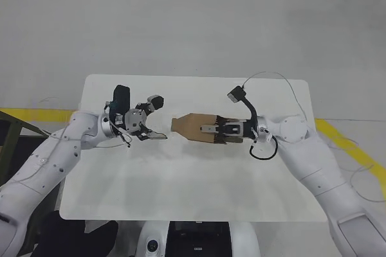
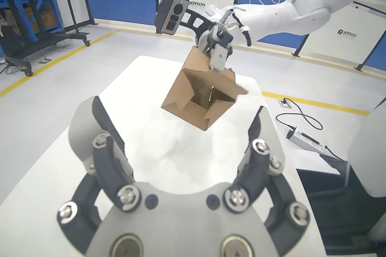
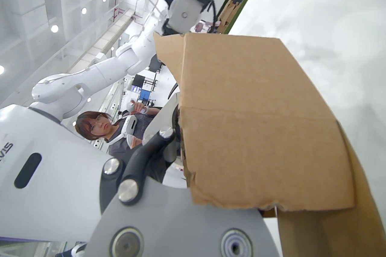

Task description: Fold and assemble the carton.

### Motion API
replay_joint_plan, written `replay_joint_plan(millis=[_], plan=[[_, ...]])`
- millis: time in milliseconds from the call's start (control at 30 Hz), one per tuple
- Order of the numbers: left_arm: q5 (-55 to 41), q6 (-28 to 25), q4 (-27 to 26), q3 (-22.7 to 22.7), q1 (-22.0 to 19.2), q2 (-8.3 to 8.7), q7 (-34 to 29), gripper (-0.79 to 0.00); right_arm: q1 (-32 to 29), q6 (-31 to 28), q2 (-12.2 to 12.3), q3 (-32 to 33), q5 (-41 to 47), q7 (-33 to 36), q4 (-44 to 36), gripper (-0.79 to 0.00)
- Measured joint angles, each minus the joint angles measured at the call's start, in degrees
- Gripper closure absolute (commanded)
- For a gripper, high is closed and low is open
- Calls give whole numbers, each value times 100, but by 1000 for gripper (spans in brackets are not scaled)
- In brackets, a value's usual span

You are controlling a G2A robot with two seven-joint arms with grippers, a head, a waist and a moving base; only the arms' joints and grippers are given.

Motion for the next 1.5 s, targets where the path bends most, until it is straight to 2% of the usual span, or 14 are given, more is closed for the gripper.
replay_joint_plan(millis=[167,300,567,767,1033,1500], plan=[[96,1,-409,-440,345,162,49,-785,-56,365,-6,-23,-565,-503,-160,0],[0,25,-564,-643,450,192,-166,-785,-69,539,-28,-79,-805,-675,-281,0],[-454,456,-555,-511,267,16,-1219,-785,-76,573,-65,-143,-870,-612,-450,0],[-622,833,-439,-425,133,-126,-1744,-785,-64,557,-88,-156,-899,-586,-494,0],[-726,731,-233,-501,141,-217,-1836,-785,-113,400,-89,-60,-752,-525,-560,0],[-998,148,225,-760,203,-331,-1662,-785,-121,225,-118,-26,-424,-215,-672,0]])
